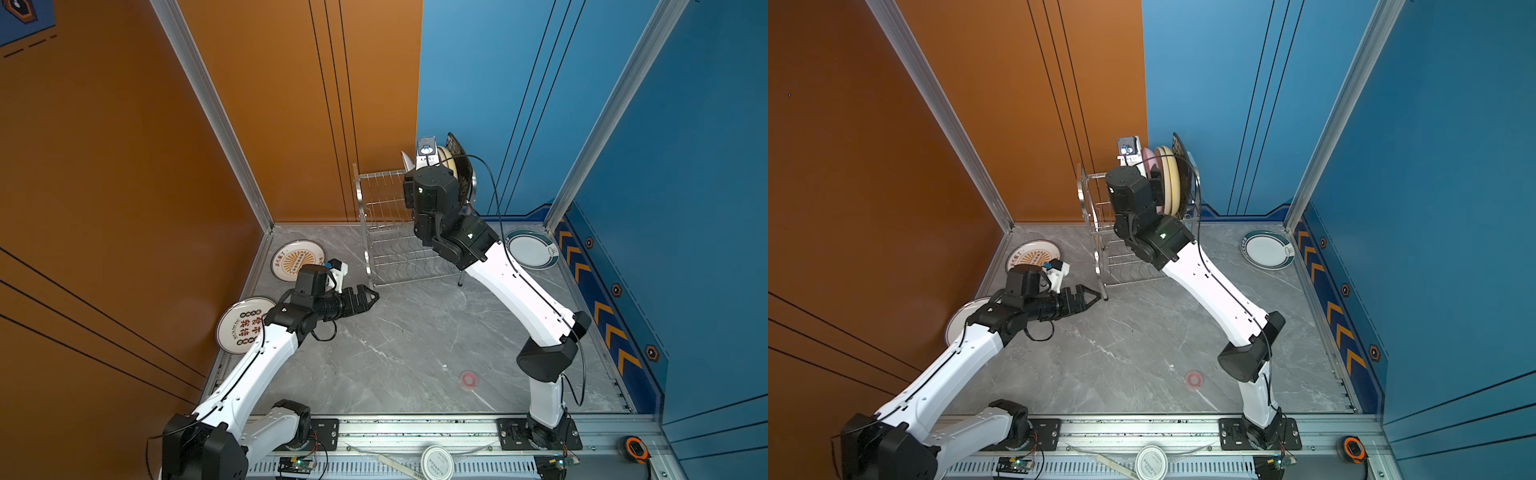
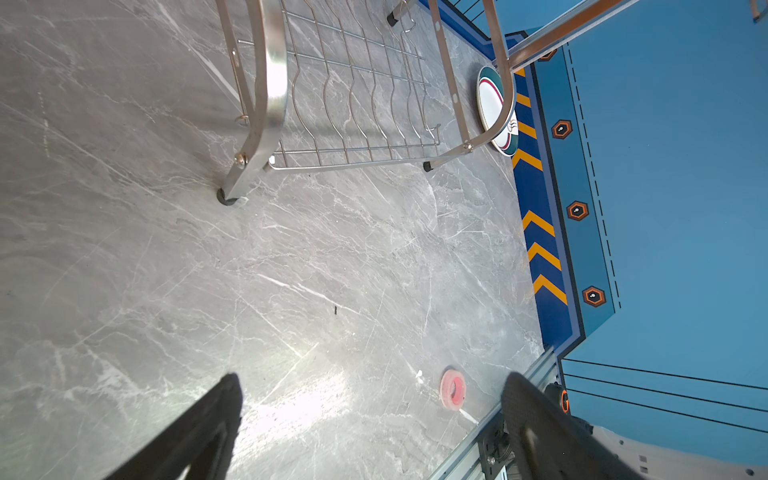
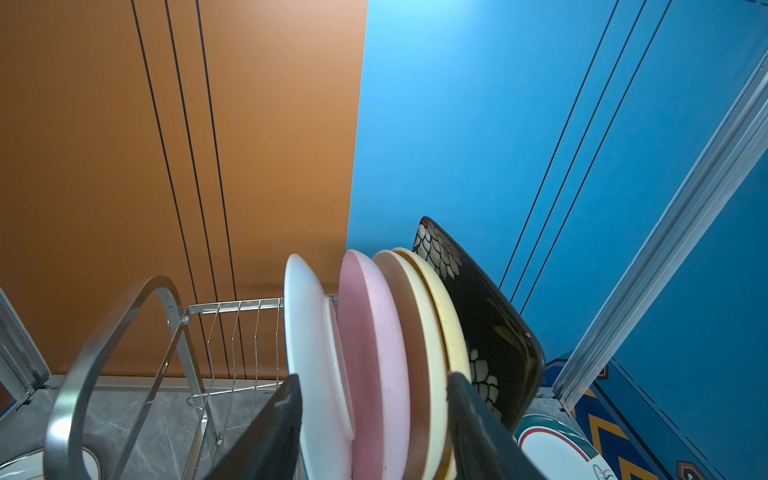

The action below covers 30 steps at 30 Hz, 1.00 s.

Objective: Load the plates into the dish rack
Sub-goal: 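Open the right gripper and lift it away from the rack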

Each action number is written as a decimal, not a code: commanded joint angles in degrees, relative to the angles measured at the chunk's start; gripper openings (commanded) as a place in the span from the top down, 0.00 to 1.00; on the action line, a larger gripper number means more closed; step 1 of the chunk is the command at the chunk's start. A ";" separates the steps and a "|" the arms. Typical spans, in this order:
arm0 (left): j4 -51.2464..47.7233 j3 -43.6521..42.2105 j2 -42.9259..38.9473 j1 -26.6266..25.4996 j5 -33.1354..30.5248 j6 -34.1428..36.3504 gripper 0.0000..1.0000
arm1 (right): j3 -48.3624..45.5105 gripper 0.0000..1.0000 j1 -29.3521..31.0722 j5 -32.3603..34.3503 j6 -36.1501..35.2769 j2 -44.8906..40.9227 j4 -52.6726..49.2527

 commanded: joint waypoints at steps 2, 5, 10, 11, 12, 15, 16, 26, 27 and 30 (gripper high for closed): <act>-0.99 1.96 0.74 -0.09 -1.36 0.96 0.02 | -6.03 0.42 -0.16 -2.75 7.40 -6.32 -4.83; -0.99 2.02 1.10 -0.52 -1.66 0.97 0.02 | -11.07 0.41 -1.56 -4.69 11.66 -10.79 -7.12; -0.99 1.80 1.46 -1.28 -2.13 0.85 0.02 | -21.01 0.39 -7.14 -10.72 20.33 -18.74 -10.97; -0.99 1.83 1.57 -1.48 -2.28 0.79 0.02 | -23.76 0.39 -9.03 -12.46 22.47 -20.68 -11.30; -0.99 1.69 1.59 -1.61 -2.33 0.81 0.02 | -26.19 0.39 -11.20 -14.02 24.00 -22.26 -11.40; -0.94 1.57 1.73 -1.85 -2.56 0.63 0.02 | -34.81 0.37 -16.93 -19.20 28.57 -27.38 -11.50; -1.03 1.52 1.88 -1.93 -2.69 0.61 0.02 | -37.58 0.37 -19.15 -21.41 29.99 -29.08 -11.50; -0.73 1.66 2.16 -2.99 -3.65 -0.05 0.02 | -60.34 0.29 -44.43 -45.10 39.83 -37.41 -5.32; -0.72 1.69 2.29 -3.03 -3.73 -0.15 0.02 | -61.74 0.29 -46.52 -46.78 40.41 -37.49 -4.39; -0.64 1.94 2.68 -3.75 -4.14 -0.41 0.02 | -65.38 0.28 -52.74 -51.88 41.72 -36.24 -1.06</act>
